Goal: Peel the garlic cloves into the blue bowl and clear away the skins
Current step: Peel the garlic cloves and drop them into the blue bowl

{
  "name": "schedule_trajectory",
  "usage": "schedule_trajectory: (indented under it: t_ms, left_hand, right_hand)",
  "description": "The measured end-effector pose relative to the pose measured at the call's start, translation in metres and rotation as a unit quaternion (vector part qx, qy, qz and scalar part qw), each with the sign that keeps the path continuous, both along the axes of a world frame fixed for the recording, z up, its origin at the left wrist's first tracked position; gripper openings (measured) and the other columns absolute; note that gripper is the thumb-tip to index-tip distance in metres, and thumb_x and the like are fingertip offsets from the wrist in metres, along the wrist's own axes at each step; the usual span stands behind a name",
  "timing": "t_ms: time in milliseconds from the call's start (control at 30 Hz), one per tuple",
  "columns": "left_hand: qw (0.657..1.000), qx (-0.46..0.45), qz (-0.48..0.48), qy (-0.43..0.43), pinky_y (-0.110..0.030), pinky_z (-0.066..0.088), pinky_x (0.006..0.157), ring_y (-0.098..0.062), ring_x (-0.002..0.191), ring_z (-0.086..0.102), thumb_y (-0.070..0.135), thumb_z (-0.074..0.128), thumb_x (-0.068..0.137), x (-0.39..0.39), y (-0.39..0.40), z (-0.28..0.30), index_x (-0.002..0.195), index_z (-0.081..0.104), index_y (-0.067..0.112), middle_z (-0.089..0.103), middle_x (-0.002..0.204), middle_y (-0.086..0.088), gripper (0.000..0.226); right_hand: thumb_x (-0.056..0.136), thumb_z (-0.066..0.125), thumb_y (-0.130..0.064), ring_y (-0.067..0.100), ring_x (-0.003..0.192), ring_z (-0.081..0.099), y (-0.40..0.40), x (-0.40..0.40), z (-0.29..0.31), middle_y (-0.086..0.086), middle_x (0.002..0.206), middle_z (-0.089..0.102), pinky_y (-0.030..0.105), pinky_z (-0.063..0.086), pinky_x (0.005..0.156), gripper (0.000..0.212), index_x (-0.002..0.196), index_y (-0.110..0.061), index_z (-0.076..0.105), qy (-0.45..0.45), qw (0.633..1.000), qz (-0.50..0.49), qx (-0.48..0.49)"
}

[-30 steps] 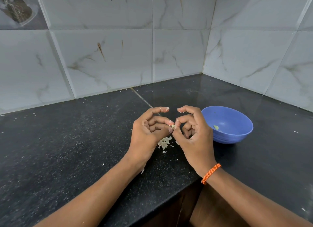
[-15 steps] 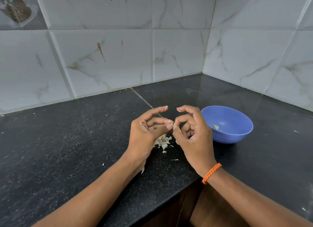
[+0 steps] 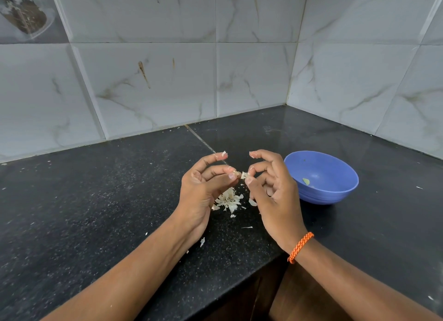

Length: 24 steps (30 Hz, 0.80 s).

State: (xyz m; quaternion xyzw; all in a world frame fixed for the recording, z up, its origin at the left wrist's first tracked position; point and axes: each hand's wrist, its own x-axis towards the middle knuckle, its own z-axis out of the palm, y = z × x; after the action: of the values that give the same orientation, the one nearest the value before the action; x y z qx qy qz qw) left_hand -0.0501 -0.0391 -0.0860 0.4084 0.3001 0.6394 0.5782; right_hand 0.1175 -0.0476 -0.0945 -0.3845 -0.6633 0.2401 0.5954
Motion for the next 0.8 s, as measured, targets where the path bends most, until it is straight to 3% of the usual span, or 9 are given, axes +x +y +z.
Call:
schedule_trajectory:
  t_ms: [133,267,400,567,800]
  left_hand:
    - [1.000,0.000,0.006,-0.001,-0.041,0.064,0.093,-0.037,0.101,0.077,-0.009,0.082,0.084,0.000,0.000,-0.002,0.129,0.071,0.001,0.077,0.098,-0.019,0.048]
    - [1.000,-0.001,0.017,0.004,-0.044,0.063,0.096,-0.035,0.096,0.078,-0.009,0.081,0.084,-0.001,0.001,-0.003,0.124,0.071,0.000,0.078,0.095,-0.018,0.043]
    - [0.999,0.003,0.026,0.020,-0.046,0.064,0.099,-0.033,0.094,0.079,-0.010,0.080,0.084,-0.001,0.001,-0.002,0.121,0.070,0.000,0.078,0.092,-0.017,0.040]
    - [0.999,-0.002,0.024,0.027,-0.041,0.063,0.094,-0.033,0.095,0.079,-0.009,0.080,0.085,-0.001,0.001,-0.004,0.119,0.071,0.003,0.076,0.093,-0.017,0.038]
    - [0.999,-0.006,0.031,0.029,-0.038,0.063,0.091,-0.035,0.096,0.078,-0.010,0.081,0.085,-0.004,0.003,-0.005,0.120,0.072,0.002,0.076,0.096,-0.019,0.038]
  right_hand:
    - [0.105,0.058,-0.004,0.022,0.084,0.070,0.002,0.000,-0.001,-0.010,0.105,0.068,0.044,0.062,0.074,0.042,0.139,-0.030,0.056,-0.021,1.000,-0.012,-0.016]
    - [0.108,0.050,-0.006,0.019,0.084,0.070,0.003,0.001,-0.003,-0.009,0.098,0.072,0.030,0.058,0.068,0.036,0.137,-0.025,0.058,-0.025,0.999,-0.035,-0.007]
    - [0.106,0.062,-0.014,0.018,0.079,0.068,0.005,0.002,-0.002,-0.006,0.081,0.069,0.036,0.058,0.071,0.026,0.129,-0.026,0.061,-0.043,0.998,-0.053,-0.010]
    - [0.089,0.073,0.004,0.019,0.081,0.063,0.010,0.003,-0.003,-0.007,0.086,0.060,0.037,0.060,0.069,0.050,0.127,-0.027,0.063,-0.048,0.998,-0.024,-0.025]
    - [0.090,0.071,0.010,0.017,0.103,0.071,0.013,0.004,-0.005,-0.008,0.104,0.070,0.031,0.062,0.086,0.064,0.140,-0.028,0.059,-0.042,0.998,0.015,-0.033]
